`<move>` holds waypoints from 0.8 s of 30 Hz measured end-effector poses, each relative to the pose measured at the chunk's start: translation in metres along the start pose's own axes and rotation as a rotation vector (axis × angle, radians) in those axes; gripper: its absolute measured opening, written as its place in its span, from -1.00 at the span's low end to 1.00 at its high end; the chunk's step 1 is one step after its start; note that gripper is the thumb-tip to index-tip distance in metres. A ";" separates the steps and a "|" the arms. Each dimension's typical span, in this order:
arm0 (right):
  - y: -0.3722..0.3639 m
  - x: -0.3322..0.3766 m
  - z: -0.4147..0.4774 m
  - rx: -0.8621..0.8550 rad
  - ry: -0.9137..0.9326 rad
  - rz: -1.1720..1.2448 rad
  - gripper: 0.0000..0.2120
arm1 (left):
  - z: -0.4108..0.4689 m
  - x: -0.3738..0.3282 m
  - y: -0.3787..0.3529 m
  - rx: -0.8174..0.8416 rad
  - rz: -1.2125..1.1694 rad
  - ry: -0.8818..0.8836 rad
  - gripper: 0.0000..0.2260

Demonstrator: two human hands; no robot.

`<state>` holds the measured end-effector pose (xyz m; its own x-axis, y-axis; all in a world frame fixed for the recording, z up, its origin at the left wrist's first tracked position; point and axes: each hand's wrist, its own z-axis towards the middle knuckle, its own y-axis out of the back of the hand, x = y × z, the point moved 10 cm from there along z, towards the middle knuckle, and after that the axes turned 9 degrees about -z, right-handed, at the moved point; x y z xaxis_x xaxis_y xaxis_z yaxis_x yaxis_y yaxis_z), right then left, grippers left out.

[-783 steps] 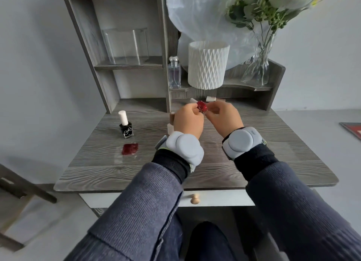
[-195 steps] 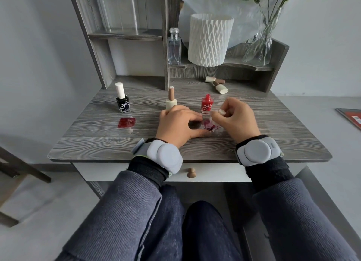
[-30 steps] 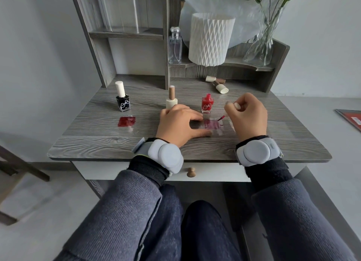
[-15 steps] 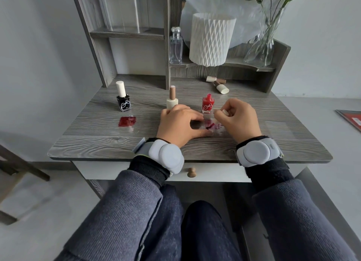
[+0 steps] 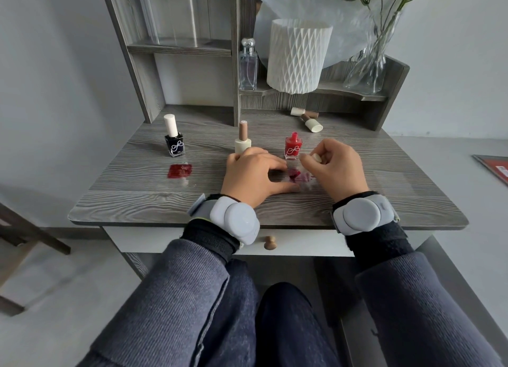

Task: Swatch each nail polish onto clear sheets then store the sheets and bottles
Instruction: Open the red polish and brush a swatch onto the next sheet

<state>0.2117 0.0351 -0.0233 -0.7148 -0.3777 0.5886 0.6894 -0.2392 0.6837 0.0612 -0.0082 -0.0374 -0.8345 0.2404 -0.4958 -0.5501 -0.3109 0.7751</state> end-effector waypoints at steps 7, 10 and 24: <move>0.007 -0.002 0.000 -0.044 -0.042 0.105 -0.84 | 0.000 0.000 0.000 0.001 0.004 0.002 -0.50; 0.003 0.000 0.000 0.000 -0.027 0.089 -0.94 | 0.000 0.000 0.000 -0.003 0.001 -0.001 -0.49; -0.008 0.011 -0.003 0.105 0.044 -0.001 -0.94 | 0.001 0.000 0.000 -0.001 0.002 -0.001 -0.52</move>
<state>0.1988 0.0306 -0.0240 -0.7078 -0.4168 0.5704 0.6713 -0.1453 0.7268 0.0610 -0.0076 -0.0376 -0.8357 0.2410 -0.4934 -0.5481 -0.3124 0.7759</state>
